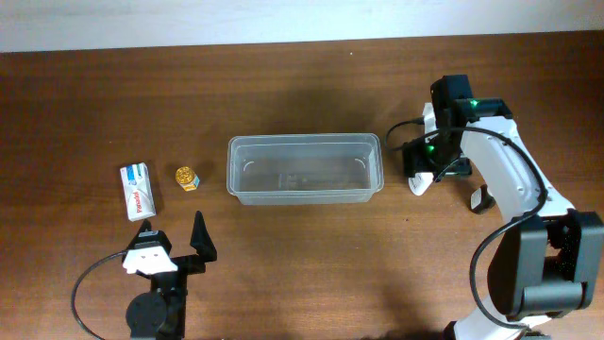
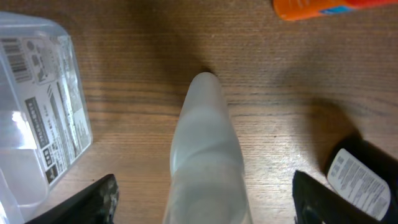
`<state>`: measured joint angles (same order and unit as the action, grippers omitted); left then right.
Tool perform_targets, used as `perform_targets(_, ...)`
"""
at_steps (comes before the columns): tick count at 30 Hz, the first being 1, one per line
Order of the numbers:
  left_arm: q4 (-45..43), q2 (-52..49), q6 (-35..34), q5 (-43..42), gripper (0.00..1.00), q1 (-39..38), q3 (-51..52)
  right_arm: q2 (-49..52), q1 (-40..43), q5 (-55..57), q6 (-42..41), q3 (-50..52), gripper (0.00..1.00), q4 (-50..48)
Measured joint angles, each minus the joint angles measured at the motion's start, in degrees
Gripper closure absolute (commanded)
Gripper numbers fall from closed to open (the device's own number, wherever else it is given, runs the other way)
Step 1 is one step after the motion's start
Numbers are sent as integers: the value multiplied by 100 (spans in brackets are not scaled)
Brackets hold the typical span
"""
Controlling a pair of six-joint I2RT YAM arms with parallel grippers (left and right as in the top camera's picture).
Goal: Pack container
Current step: 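Move the right gripper over the white spray bottle and grasp it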
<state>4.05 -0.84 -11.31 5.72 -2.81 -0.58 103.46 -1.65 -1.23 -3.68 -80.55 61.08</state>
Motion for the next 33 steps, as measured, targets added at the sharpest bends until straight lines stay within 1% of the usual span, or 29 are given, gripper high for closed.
perform_targets(2,0,0,0,0,1,0,0,0,0,44,7,0,28,-44)
perform_targets(7,0,0,0,0,1,0,0,4,0,208,9,0,29,-190)
perform_targets(9,0,0,2,0,1,0,0,50,0,245,9,0,34,-208)
perform_targets(12,0,0,0,0,1,0,0,140,0,275,24,0,44,-249)
perform_targets(15,0,0,2,0,1,0,0,190,0,293,42,0,48,-282)
perform_targets(26,0,0,0,0,1,0,0,205,0,289,61,0,78,-295)
perform_targets(30,0,0,0,0,1,0,0,208,0,284,59,-2,84,-302)
perform_targets(33,0,0,0,0,1,0,0,208,0,275,68,-2,84,-293)
